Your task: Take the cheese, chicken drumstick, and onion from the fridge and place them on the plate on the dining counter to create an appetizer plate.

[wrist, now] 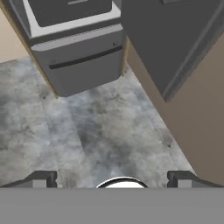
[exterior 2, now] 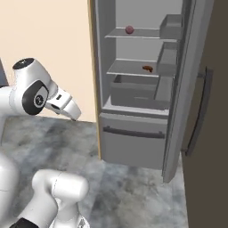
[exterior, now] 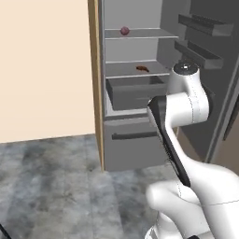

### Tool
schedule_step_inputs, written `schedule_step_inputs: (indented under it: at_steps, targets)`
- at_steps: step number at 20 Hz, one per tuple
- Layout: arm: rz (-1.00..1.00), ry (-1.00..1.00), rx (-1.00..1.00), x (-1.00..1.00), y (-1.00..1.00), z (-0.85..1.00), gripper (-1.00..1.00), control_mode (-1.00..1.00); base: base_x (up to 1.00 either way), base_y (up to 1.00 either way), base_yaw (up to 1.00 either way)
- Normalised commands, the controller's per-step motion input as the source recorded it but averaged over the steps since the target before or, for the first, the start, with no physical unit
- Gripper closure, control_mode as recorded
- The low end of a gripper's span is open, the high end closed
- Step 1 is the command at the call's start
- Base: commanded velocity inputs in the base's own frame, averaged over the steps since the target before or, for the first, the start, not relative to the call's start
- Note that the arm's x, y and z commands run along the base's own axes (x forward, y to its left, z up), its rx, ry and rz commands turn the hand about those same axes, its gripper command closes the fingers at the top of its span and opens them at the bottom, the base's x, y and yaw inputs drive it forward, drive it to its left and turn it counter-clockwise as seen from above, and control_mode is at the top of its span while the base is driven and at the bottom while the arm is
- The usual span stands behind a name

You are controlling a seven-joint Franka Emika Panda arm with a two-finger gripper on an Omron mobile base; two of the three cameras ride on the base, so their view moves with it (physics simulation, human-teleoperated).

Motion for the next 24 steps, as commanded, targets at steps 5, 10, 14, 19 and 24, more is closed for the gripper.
schedule_step_inputs:
  at_steps: [5,10,14,19,24]
  targets:
    - [0.00,0.00,0.00,0.00,0.00,0.00,-1.00,1.00,1.00,-0.26,0.00]
    - [0.00,0.00,0.00,0.00,0.00,0.00,-1.00,1.00,1.00,-0.24,0.00]
    - [0.00,0.00,0.00,0.00,0.00,0.00,-1.00,1.00,1.00,-0.35,0.00]
    - [0.00,0.00,0.00,0.00,0.00,0.00,-1.00,1.00,1.00,-0.44,0.00]
    - [0.00,0.02,0.00,0.16,-0.07,-0.01,-1.00,-1.00,0.79,-0.35,0.00]
